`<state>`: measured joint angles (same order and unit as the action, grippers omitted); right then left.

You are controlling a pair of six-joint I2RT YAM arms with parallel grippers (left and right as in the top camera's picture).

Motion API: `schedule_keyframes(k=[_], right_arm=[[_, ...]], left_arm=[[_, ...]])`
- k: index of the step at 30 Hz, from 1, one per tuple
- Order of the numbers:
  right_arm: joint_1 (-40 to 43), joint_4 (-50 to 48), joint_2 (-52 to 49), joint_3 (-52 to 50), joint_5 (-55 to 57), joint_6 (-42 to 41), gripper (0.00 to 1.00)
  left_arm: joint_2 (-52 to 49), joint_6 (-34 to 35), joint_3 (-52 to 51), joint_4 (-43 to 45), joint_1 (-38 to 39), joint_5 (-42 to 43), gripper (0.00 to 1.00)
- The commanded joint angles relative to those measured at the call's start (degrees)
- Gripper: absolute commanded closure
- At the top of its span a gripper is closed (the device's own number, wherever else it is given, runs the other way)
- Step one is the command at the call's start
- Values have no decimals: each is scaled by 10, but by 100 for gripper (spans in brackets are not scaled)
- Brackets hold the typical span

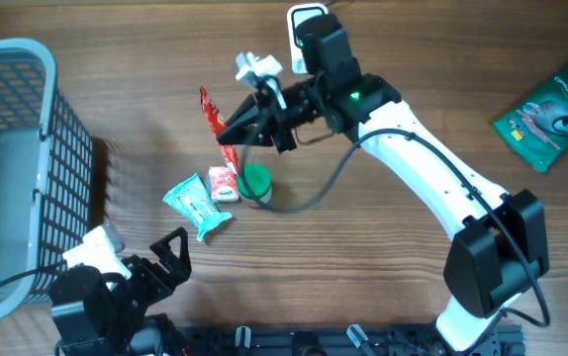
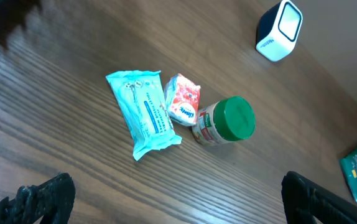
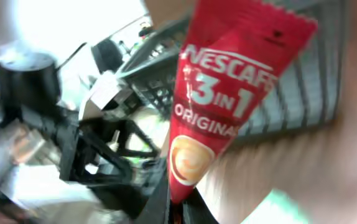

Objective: Scan the item barcode
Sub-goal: 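Lift the sachet and hold it up to the scanner window, then drop the sachet at the right edge beside the gloves pack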

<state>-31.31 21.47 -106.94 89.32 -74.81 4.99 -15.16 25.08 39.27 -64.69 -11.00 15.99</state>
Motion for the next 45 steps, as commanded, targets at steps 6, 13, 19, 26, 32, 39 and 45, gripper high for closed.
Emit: schedule_keyframes(k=[6, 13, 19, 26, 32, 39, 45], right_arm=[[5, 54, -5, 2, 307, -546, 96], [29, -47, -22, 2, 673, -743, 95], [63, -240, -163, 52, 654, -884, 95], [94, -184, -301, 226, 632, -922, 95], [102, -128, -283, 244, 556, -828, 95], [186, 193, -168, 244, 553, -722, 96], [346, 358, -152, 231, 815, -575, 92]], left_arm=[[1, -11, -1, 1, -1, 5, 0], [1, -11, -1, 1, -1, 5, 0], [1, -11, -1, 1, -1, 5, 0], [1, -11, -1, 1, -1, 5, 0], [1, -11, -1, 1, -1, 5, 0], [1, -11, -1, 1, -1, 5, 0], [1, -11, -1, 1, -1, 5, 0]])
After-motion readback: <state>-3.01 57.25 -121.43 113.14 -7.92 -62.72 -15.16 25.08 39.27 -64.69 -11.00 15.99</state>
